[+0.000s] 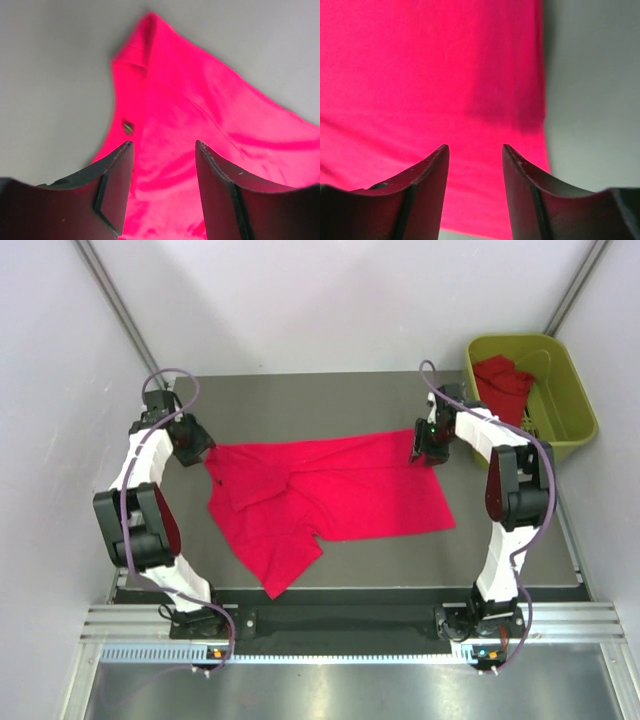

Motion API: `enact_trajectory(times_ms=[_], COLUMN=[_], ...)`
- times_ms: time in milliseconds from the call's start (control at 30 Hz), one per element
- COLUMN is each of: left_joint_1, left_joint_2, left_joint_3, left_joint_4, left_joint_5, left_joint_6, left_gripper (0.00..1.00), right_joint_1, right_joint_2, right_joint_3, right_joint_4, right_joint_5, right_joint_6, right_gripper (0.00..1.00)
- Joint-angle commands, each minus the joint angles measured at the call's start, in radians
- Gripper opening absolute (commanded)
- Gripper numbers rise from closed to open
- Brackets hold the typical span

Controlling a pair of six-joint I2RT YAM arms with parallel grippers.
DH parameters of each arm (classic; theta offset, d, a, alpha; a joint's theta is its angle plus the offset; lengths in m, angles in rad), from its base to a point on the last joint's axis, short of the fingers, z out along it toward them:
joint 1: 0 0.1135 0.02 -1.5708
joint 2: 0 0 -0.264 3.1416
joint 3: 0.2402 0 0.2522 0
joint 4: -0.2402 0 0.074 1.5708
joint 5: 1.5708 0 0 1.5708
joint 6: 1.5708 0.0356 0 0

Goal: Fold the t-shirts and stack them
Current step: Fold the tshirt

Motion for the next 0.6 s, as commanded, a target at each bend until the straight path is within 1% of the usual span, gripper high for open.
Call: enact_trajectory(times_ms=[0,67,167,200,233,300,333,367,433,467,500,567], left_joint_1=[-0.011,-0.009,-0.009,-0.009,-0.009,-0.011,-0.014,-0.020,-0.075,-0.075,-0.107,-0.132], left_joint_2=[-0.042,-0.038,-0.021,-0.015,-0.007,-0.010,-0.019,-0.031,-0.085,-0.085,-0.112,-0.146], left_joint_3=[-0.040,-0.035,-0.025,-0.021,-0.020,-0.027,-0.041,-0.075,-0.138,-0.159,-0.185,-0.288], left_joint_4=[0.049,0.053,0.072,0.072,0.072,0.067,0.062,0.055,0.030,0.010,-0.002,-0.005], left_joint_5=[0.057,0.084,0.100,0.114,0.124,0.161,0.167,0.163,0.138,0.115,0.095,0.080], left_joint_6=[0.031,0.033,0.033,0.031,0.027,0.016,-0.002,-0.013,-0.031,-0.044,-0.062,-0.123], left_gripper=[0.57,0.57,0.55,0.54,0.51,0.46,0.46,0.47,0.51,0.51,0.52,0.52], right_joint_1=[-0.007,-0.007,-0.008,-0.008,-0.008,-0.017,-0.025,-0.030,-0.031,-0.031,-0.033,-0.033], right_joint_2=[0.026,0.069,0.106,0.121,0.129,0.158,0.160,0.134,0.080,0.063,0.046,0.005], right_joint_3=[0.090,0.148,0.226,0.240,0.255,0.318,0.329,0.305,0.228,0.199,0.173,0.095], right_joint_4=[0.083,0.094,0.080,0.080,0.077,0.001,-0.029,-0.033,-0.011,-0.010,0.012,0.040], right_joint_5=[0.110,0.141,0.169,0.170,0.172,0.166,0.149,0.105,0.069,0.069,0.037,0.029], right_joint_6=[-0.072,-0.089,-0.119,-0.129,-0.133,-0.109,-0.094,-0.078,-0.014,-0.014,0.024,0.072], right_gripper=[0.49,0.52,0.53,0.53,0.53,0.52,0.53,0.52,0.53,0.53,0.54,0.54])
